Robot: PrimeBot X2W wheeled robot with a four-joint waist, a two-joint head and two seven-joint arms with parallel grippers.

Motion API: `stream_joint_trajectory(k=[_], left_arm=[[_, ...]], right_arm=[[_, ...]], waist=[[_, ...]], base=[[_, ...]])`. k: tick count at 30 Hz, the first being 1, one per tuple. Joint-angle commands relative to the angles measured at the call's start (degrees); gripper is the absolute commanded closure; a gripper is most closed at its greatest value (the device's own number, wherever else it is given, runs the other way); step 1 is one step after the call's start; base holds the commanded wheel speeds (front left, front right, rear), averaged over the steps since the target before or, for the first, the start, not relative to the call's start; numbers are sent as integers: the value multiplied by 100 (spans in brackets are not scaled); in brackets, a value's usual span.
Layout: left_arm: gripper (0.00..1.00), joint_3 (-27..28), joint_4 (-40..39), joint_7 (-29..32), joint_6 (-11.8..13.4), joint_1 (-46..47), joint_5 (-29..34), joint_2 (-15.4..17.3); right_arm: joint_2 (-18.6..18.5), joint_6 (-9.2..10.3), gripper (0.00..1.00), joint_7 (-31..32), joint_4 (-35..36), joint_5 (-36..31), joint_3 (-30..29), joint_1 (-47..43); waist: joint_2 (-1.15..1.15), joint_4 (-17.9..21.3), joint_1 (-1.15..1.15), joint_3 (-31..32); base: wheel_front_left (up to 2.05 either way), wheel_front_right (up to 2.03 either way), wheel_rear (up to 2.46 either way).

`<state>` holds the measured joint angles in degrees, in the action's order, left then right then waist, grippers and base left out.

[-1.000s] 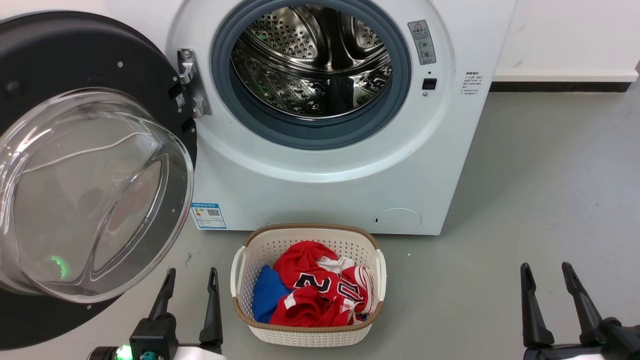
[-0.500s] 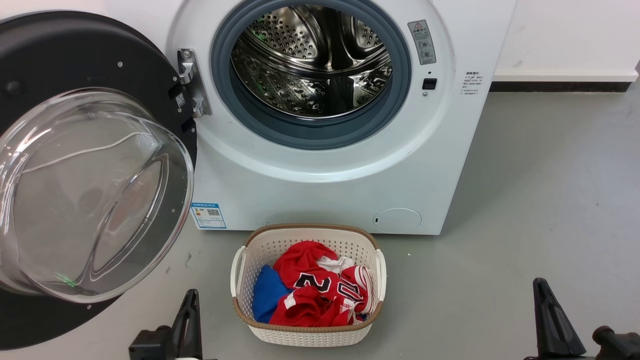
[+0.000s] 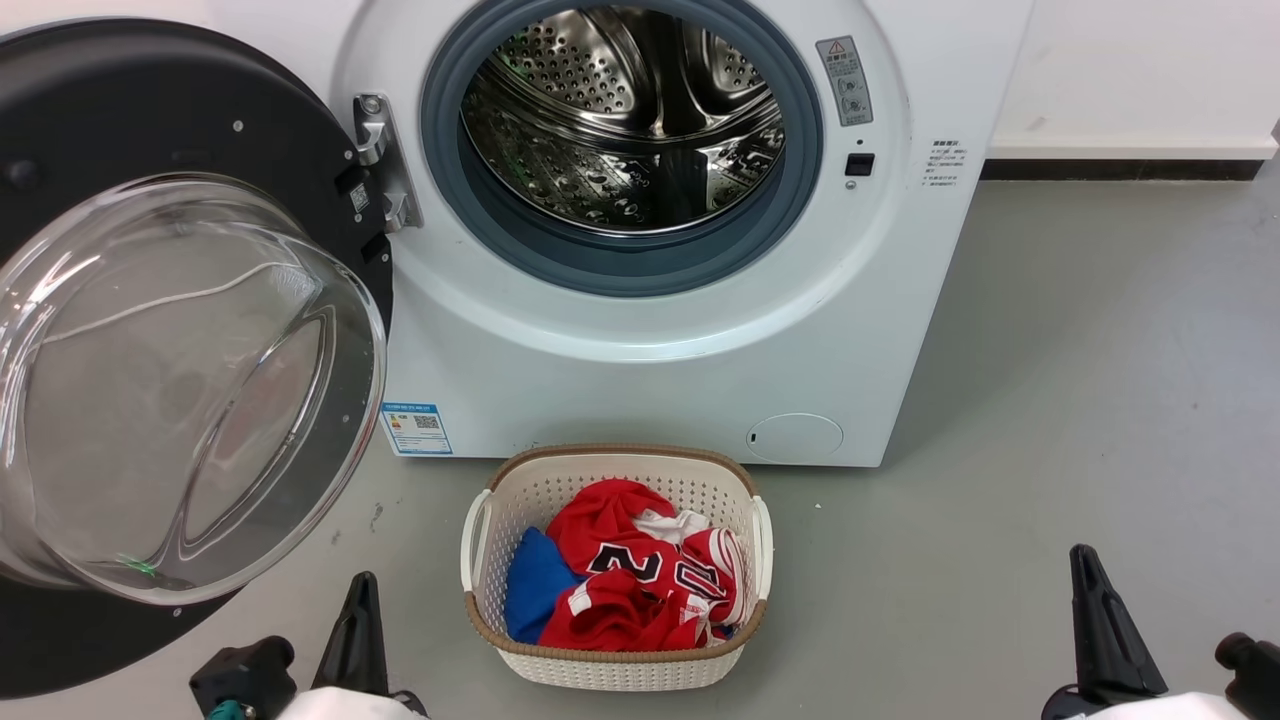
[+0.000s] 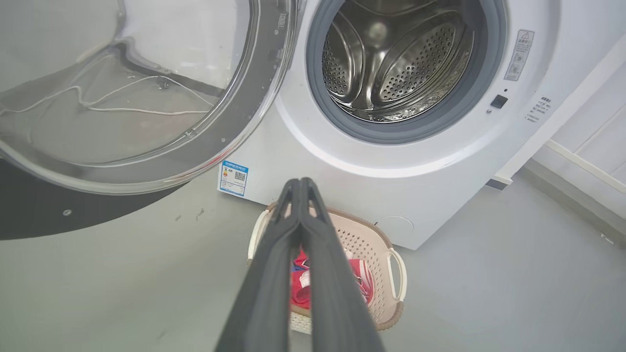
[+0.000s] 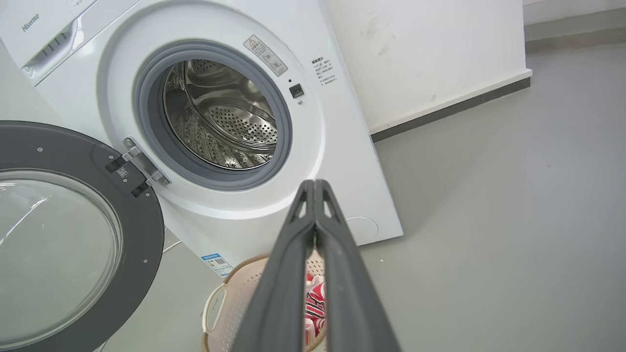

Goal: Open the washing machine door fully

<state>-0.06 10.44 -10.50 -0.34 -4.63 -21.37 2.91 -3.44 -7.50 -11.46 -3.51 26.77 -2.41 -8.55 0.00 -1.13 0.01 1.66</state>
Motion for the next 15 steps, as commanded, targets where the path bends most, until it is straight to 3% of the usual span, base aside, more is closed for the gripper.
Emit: stream_joint_trajectory(k=[1, 15], left_arm=[[100, 33, -66, 56, -32, 186, -294, 0], [100, 159, 10, 379, -173, 378, -1638, 0]], right_arm=[[-60, 0, 100, 43, 39, 296, 9, 191], [-106, 0, 100, 319, -167, 1606, 14, 452]], waist=[[0, 2, 0, -3], [0, 16, 0, -27]], base=[[0, 0, 0], [0, 0, 0]])
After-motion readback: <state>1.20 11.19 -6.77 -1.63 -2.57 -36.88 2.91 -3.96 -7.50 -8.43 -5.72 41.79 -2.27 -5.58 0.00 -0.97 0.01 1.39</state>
